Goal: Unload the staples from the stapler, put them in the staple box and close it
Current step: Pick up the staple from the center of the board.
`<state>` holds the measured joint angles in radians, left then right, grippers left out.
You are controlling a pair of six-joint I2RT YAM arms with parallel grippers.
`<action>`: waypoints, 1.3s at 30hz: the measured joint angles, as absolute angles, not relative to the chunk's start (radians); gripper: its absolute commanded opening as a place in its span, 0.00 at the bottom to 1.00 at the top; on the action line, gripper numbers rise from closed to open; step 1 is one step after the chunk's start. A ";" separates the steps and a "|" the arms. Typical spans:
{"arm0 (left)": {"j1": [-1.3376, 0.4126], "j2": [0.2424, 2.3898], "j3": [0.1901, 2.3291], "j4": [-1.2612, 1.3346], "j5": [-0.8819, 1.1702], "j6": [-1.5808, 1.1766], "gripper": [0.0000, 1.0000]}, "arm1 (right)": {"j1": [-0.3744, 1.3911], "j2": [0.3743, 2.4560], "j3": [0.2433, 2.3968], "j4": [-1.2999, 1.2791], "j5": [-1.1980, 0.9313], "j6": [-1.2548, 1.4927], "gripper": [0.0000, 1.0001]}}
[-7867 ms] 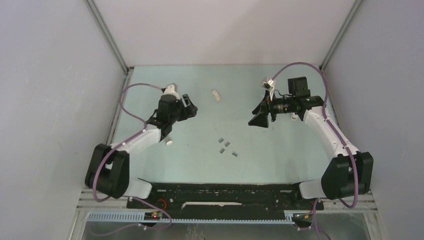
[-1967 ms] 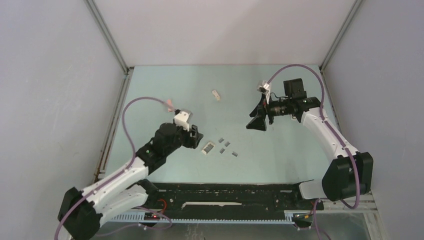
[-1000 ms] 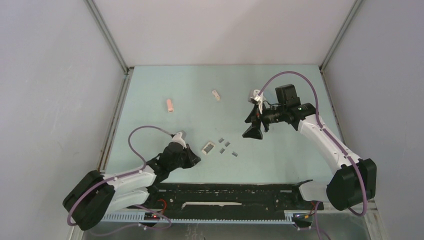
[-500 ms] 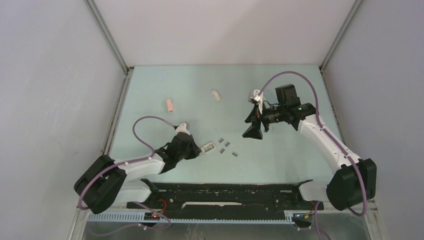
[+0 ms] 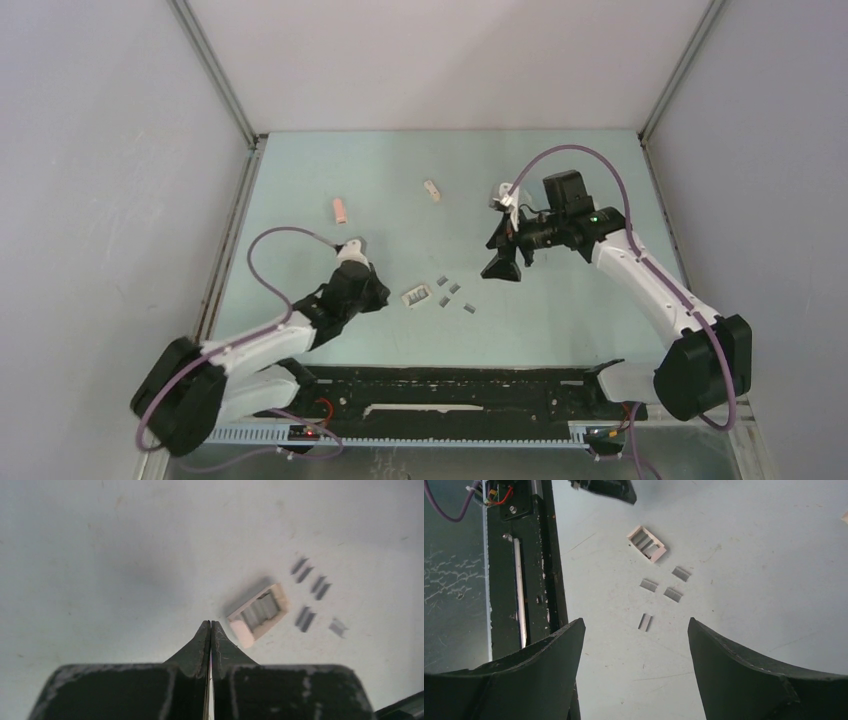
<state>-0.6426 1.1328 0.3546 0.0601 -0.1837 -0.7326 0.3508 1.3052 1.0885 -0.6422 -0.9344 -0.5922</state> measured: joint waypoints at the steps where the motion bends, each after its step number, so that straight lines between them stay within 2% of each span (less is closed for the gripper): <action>1: -0.642 1.081 0.352 0.045 -0.194 -0.722 0.14 | 0.368 1.307 1.089 -0.640 -0.918 -0.587 0.84; 6: -0.641 0.756 0.311 0.041 -0.215 -0.625 0.34 | 0.479 1.319 1.067 -0.594 -0.822 -0.542 0.82; 12: -0.641 0.455 0.228 0.047 -0.230 -0.509 0.86 | 0.611 1.336 1.014 -0.558 -0.675 -0.521 0.82; 14: -0.641 0.372 0.186 0.072 -0.236 -0.489 0.96 | 0.645 1.341 1.007 -0.556 -0.643 -0.521 0.82; 21: -0.641 0.284 0.092 0.125 -0.252 -0.462 0.98 | 0.691 1.405 1.006 -0.527 -0.556 -0.506 0.81; 39: -0.641 0.395 0.044 0.202 -0.338 -0.451 0.97 | 0.715 1.531 1.007 -0.490 -0.430 -0.414 0.78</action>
<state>-0.6407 0.3950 0.0444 0.2016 -0.3378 -0.4507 0.7151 1.5307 1.0065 -0.4904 -0.4305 -0.4145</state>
